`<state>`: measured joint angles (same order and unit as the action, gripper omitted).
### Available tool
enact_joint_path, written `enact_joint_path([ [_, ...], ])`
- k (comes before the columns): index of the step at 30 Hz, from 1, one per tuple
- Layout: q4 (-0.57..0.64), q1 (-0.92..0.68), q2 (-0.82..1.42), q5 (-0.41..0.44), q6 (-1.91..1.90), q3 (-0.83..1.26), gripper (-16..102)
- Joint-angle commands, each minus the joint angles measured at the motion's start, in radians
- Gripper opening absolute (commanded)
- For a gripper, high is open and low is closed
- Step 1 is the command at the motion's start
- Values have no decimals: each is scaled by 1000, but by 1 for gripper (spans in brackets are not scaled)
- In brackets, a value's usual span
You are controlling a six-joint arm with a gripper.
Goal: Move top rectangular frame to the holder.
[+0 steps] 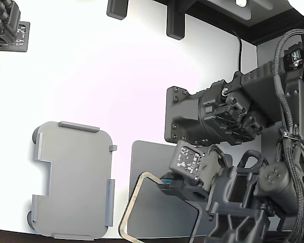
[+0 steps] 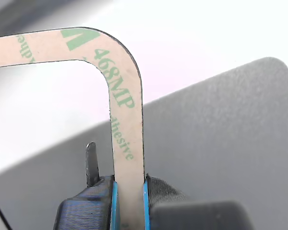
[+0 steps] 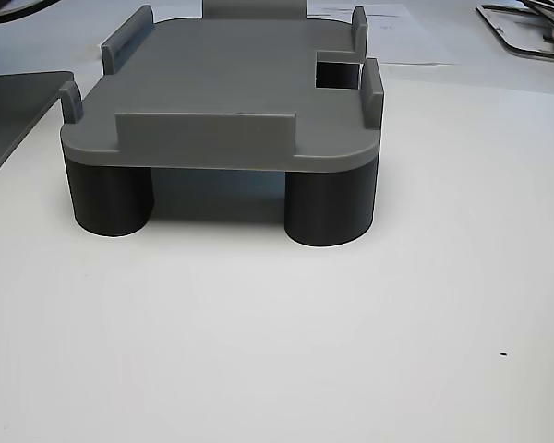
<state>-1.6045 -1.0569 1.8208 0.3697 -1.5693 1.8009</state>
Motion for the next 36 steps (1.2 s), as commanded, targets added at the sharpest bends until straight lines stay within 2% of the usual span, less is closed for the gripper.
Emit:
enact_joint_path([
  [1, -52, 58, -12, 67, -213, -178, -10],
  [9, -51, 212, -112, 127, -448, -262, -10],
  [13, -51, 279, -172, 129, -557, -314, -10],
  [23, 11, 344, -272, 29, -744, -373, -10],
  [36, 60, 403, -325, -6, -746, -376, -10],
])
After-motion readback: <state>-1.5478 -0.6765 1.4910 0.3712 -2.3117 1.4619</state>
